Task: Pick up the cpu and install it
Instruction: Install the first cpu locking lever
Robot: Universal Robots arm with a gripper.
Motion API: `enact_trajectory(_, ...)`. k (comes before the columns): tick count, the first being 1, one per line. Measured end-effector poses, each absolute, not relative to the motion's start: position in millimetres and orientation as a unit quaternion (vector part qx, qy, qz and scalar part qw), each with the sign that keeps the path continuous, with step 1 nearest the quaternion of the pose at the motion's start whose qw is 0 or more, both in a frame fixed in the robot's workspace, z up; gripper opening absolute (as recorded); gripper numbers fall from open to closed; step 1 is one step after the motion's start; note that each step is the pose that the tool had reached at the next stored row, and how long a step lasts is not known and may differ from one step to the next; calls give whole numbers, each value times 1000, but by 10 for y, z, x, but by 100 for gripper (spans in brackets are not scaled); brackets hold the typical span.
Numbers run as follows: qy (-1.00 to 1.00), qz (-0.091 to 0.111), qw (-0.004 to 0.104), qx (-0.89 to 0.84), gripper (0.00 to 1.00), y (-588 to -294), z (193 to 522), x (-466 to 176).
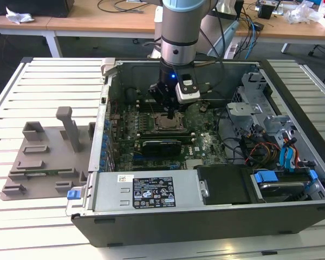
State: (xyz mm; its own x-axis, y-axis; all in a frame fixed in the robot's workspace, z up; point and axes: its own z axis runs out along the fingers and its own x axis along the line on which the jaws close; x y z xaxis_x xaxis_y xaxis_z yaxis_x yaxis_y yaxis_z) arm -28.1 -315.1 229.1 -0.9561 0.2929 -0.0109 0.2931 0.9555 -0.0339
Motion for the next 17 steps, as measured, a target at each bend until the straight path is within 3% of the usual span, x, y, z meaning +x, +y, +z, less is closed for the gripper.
enact_trajectory(17, 999, -17, 5, 46, 11, -3151, 2291, -281)
